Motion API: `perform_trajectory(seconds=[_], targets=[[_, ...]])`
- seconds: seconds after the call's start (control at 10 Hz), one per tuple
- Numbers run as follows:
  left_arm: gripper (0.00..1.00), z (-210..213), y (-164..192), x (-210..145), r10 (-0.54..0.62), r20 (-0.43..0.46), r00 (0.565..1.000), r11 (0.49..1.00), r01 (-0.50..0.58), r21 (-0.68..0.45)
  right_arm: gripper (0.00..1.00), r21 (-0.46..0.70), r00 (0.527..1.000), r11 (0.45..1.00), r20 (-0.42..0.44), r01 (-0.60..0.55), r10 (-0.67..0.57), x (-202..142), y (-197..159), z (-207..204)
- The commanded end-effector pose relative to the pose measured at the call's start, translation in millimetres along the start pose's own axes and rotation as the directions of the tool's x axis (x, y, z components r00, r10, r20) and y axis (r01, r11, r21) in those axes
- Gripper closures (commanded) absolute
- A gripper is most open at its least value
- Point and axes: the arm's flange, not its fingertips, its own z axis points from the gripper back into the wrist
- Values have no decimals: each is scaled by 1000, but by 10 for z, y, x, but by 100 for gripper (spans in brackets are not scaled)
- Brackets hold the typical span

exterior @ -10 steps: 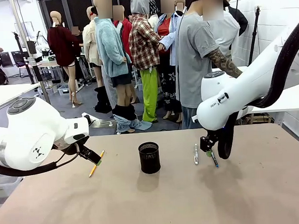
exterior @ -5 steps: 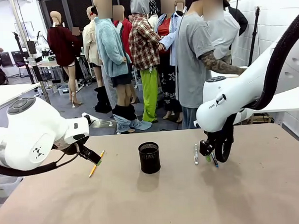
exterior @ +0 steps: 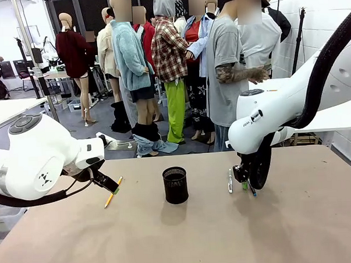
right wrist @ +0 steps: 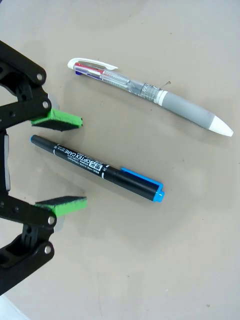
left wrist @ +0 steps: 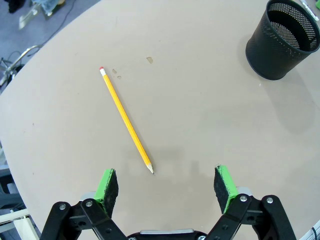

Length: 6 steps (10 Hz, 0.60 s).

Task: Place the pens into the pen holder.
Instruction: Pick up a writing instrument from the table and place it into the Pen holder.

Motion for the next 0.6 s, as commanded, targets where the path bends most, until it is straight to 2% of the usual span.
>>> perform_trajectory(seconds=[0.0, 0.3, 0.5], targets=[[0, 5, 14, -4, 4, 1, 1000, 1000, -4, 0, 100, 20, 1000, 1000, -27, -8, 8, 98, -17, -28], [0, 5, 14, -4, 4, 1, 1000, 1000, -4, 0, 100, 31, 998, 999, -57, -18, 19, 136, -21, -57], [0, 5, 14, -4, 4, 1, 1000, 1000, -4, 0, 100, 14, 992, 999, -118, -37, 38, 171, -50, -39]])
